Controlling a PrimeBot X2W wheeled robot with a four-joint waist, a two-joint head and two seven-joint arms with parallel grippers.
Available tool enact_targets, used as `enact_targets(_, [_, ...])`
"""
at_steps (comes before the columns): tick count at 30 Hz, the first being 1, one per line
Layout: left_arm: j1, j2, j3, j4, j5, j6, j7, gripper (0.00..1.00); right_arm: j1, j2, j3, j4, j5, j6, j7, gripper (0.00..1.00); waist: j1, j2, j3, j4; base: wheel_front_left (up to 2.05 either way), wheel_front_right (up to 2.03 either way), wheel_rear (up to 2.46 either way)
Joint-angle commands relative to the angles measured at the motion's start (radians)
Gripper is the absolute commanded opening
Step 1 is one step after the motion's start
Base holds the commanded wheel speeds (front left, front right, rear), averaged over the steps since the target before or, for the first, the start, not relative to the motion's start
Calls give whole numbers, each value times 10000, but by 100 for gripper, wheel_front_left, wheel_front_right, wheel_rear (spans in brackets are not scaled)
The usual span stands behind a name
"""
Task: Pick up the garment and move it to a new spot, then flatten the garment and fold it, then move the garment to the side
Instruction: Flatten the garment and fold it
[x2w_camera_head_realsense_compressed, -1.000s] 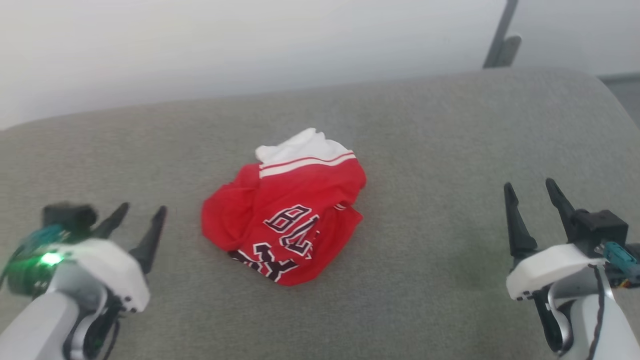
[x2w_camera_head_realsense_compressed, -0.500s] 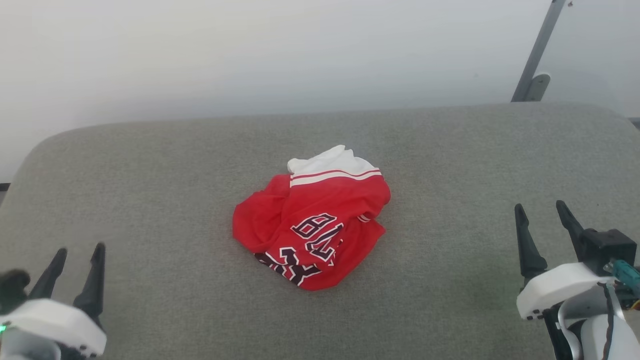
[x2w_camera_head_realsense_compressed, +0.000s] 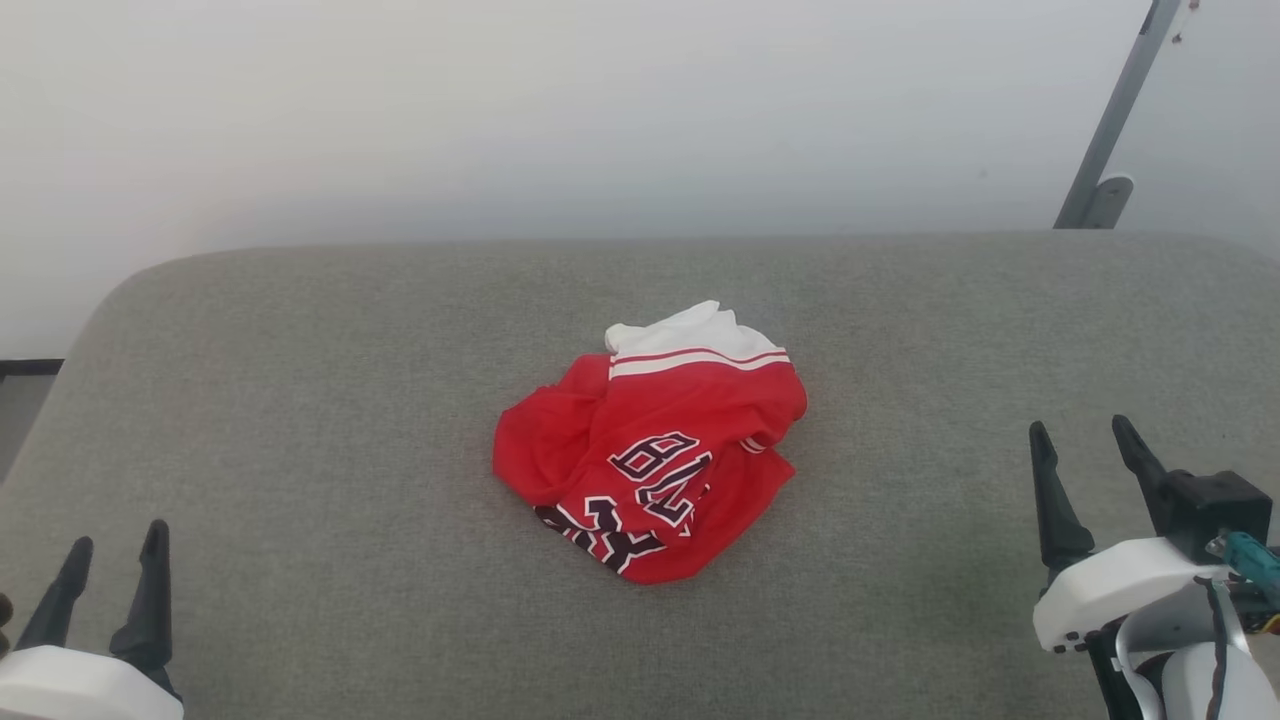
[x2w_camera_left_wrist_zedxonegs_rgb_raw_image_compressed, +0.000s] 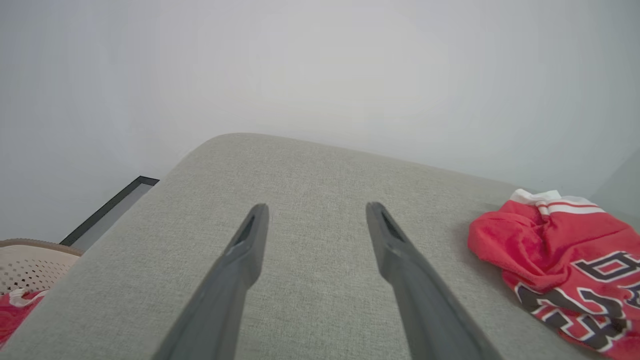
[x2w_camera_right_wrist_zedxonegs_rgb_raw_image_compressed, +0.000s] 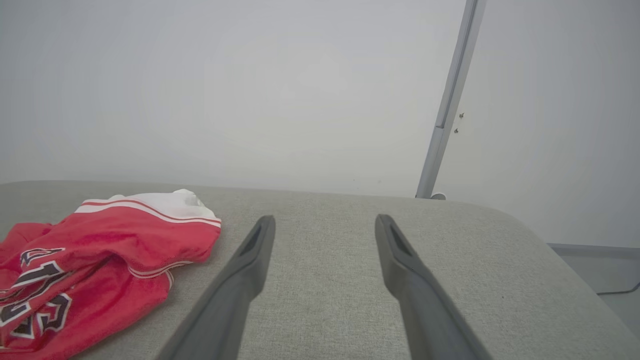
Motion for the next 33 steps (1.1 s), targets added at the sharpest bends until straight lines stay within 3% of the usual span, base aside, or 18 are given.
enact_targets(1, [142,-70,52,29,78,-45,-40,100,86,44,3,-66,-50,1,21,100,0,1,-14,17,0,0,0])
enact_targets(10, [67,-161,184,-63,246,-275,0,100,9,43,130,22,27,1,-20,100,0,1,-2,-43,0,0,0])
enact_targets(15, [-515,71,-75,-571,288,-414,573,100,-96,36,197,-24,-8,1,-8,100,0,1,100,-217,0,0,0])
enact_targets(25, [-2537,576,-1095,-1444,162,-854,3035,100,-602,103,621,86,2,1,-73,100,0,1,675,-985,0,0,0])
enact_targets(29, [-3508,793,-1872,-1266,544,-1077,4239,100,-927,173,854,221,29,1,-196,100,0,1,1053,-1436,0,0,0])
enact_targets(33, [-4730,603,-2587,-663,575,-1262,5564,100,-1293,242,1038,472,99,1,-416,100,0,1,1537,-1968,0,0,0])
